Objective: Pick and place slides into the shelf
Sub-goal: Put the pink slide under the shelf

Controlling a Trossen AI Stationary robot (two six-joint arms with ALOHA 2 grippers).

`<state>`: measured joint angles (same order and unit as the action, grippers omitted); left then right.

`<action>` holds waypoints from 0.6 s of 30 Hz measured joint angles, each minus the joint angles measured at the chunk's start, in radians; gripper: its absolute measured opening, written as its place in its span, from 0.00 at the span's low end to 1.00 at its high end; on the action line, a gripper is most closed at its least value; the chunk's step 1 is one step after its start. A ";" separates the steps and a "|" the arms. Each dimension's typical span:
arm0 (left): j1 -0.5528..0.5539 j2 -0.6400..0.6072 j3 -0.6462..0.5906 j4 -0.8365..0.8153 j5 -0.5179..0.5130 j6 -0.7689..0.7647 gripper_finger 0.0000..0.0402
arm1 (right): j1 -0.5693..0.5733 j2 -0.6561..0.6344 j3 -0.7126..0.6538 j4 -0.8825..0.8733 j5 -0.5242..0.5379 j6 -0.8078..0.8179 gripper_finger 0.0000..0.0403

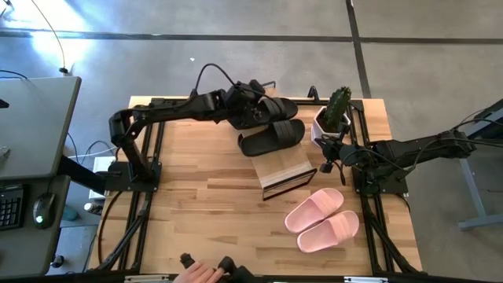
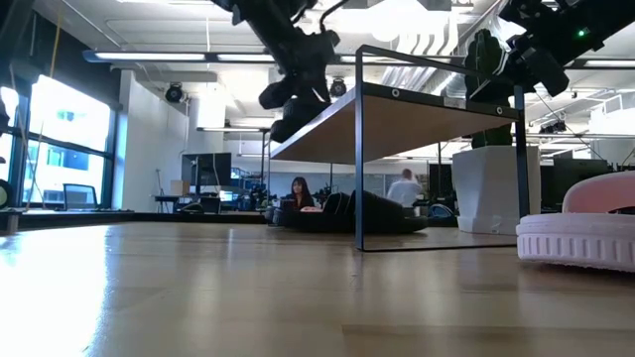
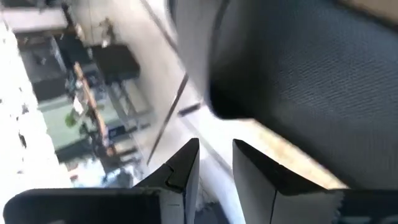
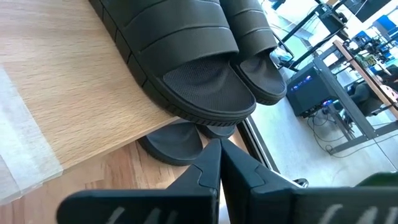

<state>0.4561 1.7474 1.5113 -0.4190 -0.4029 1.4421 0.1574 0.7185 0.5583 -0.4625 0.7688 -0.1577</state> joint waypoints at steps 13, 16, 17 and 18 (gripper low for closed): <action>-0.116 -0.148 0.000 -0.205 -0.083 -0.277 0.11 | 0.002 -0.049 0.002 0.018 -0.023 0.004 0.00; -0.162 -0.188 0.000 -0.243 -0.106 -0.378 0.09 | 0.003 -0.081 0.023 -0.005 -0.070 0.041 0.00; -0.176 -0.201 0.000 -0.260 -0.110 -0.416 0.09 | 0.002 -0.092 0.036 -0.015 -0.095 0.058 0.00; -0.192 -0.212 0.000 -0.270 -0.112 -0.461 0.08 | 0.002 -0.104 0.050 -0.029 -0.124 0.078 0.00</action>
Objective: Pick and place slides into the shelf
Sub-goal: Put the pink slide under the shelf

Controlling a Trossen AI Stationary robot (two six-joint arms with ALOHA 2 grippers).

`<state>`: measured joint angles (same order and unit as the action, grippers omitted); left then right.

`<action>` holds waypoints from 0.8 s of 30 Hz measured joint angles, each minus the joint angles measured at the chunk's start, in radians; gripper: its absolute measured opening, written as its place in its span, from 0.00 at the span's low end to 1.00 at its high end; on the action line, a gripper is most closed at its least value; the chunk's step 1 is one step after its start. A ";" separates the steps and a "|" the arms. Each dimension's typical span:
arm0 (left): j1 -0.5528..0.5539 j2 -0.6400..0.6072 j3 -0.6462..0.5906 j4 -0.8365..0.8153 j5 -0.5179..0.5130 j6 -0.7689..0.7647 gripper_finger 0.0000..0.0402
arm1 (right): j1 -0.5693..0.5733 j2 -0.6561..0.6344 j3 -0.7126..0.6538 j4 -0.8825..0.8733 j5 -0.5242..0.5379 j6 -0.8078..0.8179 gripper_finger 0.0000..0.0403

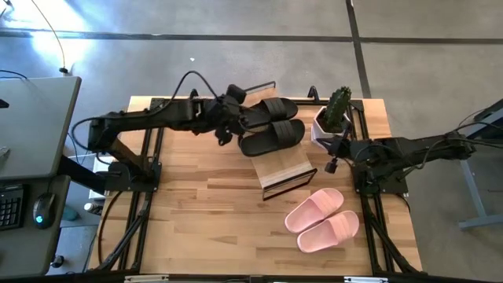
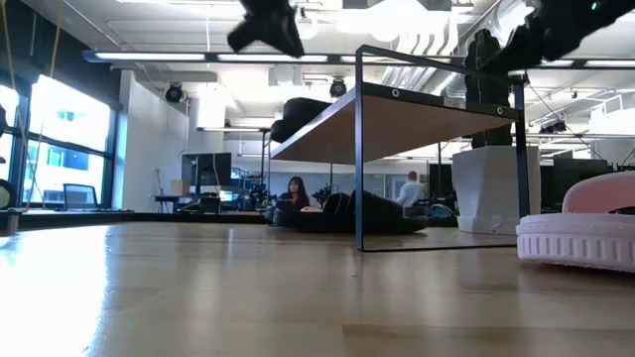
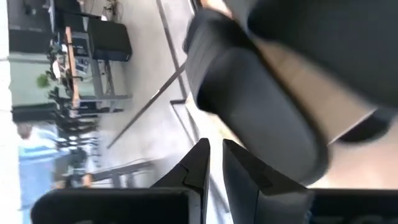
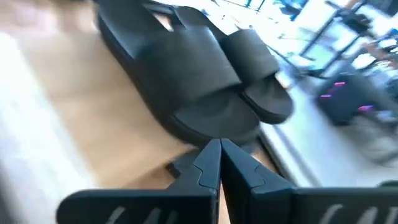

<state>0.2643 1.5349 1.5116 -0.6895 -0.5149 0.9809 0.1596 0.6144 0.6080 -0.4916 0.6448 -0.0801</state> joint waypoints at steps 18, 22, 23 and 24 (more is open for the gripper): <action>-0.337 -0.078 0.000 -0.272 0.216 -0.810 0.01 | 0.000 -0.123 0.138 -0.617 -0.654 0.982 0.00; -0.394 -0.078 -0.007 -0.293 0.240 -0.943 0.01 | 0.000 -0.145 0.088 -0.649 -0.720 1.098 0.00; -0.407 -0.078 -0.012 -0.296 0.240 -0.966 0.01 | 0.000 -0.149 0.074 -0.647 -0.737 1.120 0.00; -0.420 -0.078 -0.018 -0.306 0.242 -0.983 0.00 | 0.000 -0.152 0.058 -0.647 -0.757 1.143 0.00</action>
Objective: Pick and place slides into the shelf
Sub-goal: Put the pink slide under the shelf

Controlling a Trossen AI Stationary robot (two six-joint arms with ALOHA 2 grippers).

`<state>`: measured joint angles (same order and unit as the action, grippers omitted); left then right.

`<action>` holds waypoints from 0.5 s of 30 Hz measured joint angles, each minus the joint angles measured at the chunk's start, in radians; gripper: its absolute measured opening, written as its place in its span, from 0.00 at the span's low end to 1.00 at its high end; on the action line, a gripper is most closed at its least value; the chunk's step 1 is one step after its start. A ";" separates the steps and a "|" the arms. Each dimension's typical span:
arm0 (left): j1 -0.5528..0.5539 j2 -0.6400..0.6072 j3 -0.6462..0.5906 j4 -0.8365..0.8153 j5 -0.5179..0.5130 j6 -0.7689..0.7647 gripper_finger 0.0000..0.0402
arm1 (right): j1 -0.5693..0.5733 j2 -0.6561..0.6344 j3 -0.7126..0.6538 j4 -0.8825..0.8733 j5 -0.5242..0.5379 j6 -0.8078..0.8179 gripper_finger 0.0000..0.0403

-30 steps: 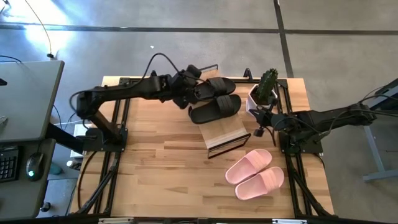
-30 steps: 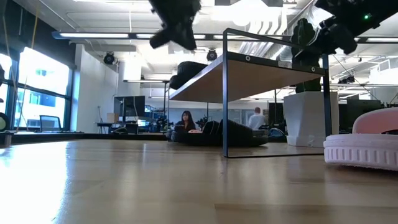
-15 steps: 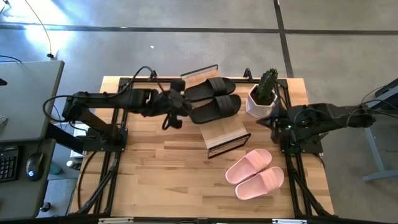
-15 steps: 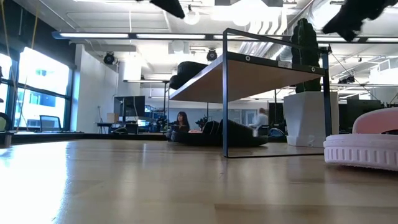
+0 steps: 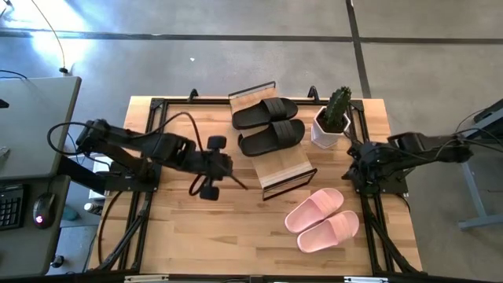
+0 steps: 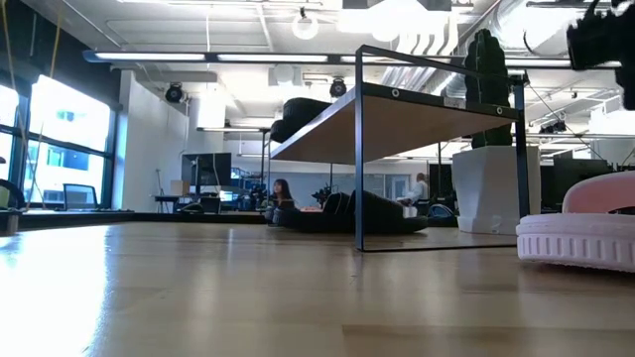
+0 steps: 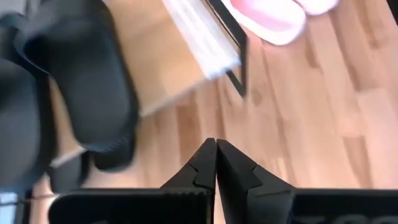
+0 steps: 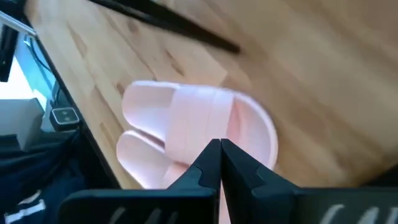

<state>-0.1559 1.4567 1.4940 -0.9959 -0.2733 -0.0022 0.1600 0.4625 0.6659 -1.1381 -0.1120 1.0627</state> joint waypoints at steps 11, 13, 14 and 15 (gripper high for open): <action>-0.059 -0.063 -0.224 0.210 0.179 -0.007 0.00 | 0.000 0.000 -0.149 0.194 -0.072 0.058 0.17; -0.045 -0.093 -0.288 0.297 0.186 -0.006 0.01 | 0.002 0.001 -0.187 0.218 -0.105 0.093 0.22; -0.037 -0.111 -0.317 0.330 0.191 -0.012 0.01 | 0.006 0.005 -0.205 0.231 -0.106 0.104 0.25; -0.032 -0.132 -0.347 0.354 0.191 -0.024 0.01 | 0.013 0.007 -0.220 0.269 -0.108 0.128 0.27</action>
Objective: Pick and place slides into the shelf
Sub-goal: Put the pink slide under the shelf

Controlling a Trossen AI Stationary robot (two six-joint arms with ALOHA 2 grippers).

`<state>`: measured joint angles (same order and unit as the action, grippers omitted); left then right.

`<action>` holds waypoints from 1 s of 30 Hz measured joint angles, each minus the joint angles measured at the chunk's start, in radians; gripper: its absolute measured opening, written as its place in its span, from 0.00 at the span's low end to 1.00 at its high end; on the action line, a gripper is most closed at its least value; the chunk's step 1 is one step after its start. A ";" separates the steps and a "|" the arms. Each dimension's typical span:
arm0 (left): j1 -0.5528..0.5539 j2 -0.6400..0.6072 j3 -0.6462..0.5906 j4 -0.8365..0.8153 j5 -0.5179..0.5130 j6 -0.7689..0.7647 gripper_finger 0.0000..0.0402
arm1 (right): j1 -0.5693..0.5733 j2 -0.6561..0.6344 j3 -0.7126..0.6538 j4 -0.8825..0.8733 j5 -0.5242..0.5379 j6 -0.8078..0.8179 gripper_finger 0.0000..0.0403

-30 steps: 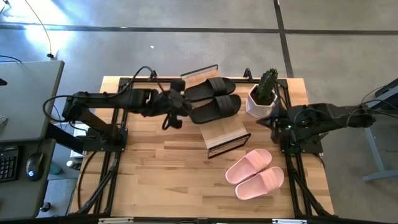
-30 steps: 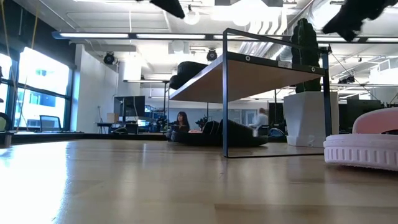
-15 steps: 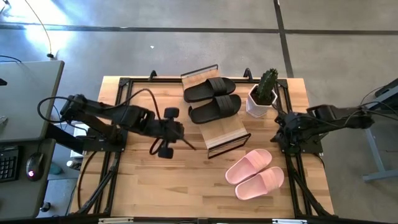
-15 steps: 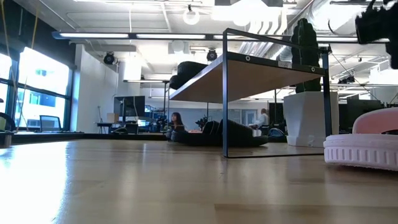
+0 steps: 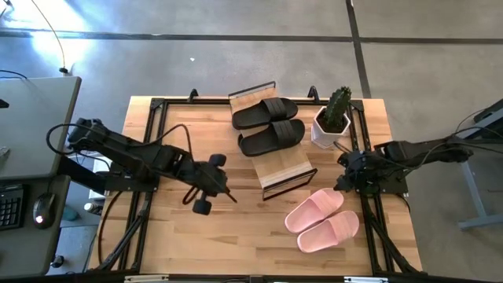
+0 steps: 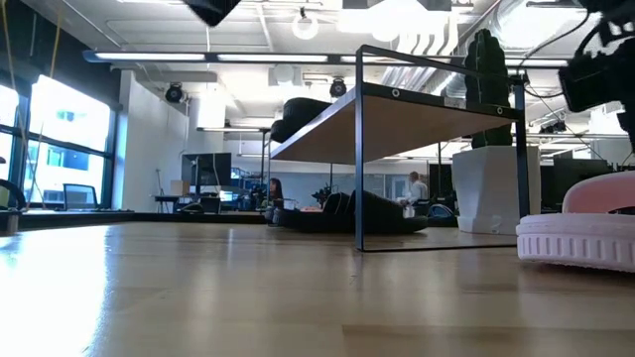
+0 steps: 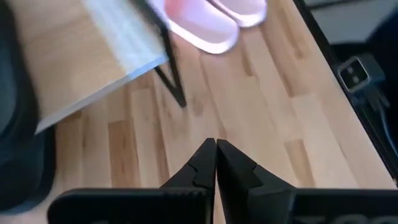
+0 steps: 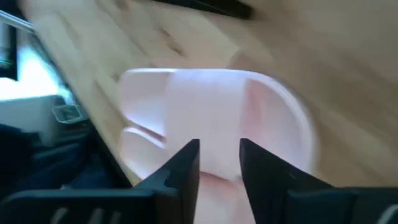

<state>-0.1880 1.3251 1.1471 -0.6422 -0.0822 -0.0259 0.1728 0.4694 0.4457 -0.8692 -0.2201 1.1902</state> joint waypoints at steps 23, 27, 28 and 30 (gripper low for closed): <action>-0.002 -0.102 -0.234 0.230 0.041 -0.030 0.02 | 0.210 0.008 -0.229 0.279 0.062 0.393 0.40; -0.002 -0.108 -0.234 0.224 0.020 -0.031 0.03 | 0.235 0.008 -0.233 0.278 0.111 0.402 0.40; -0.002 -0.110 -0.234 0.226 0.017 -0.031 0.02 | 0.240 0.008 -0.233 0.287 0.116 0.401 0.40; -0.002 -0.113 -0.234 0.230 0.016 -0.031 0.02 | 0.249 0.008 -0.233 0.301 0.122 0.389 0.40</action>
<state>-0.1898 1.2125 0.9134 -0.4119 -0.0659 -0.0566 0.4222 0.4778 0.2127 -0.5678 -0.0982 1.5791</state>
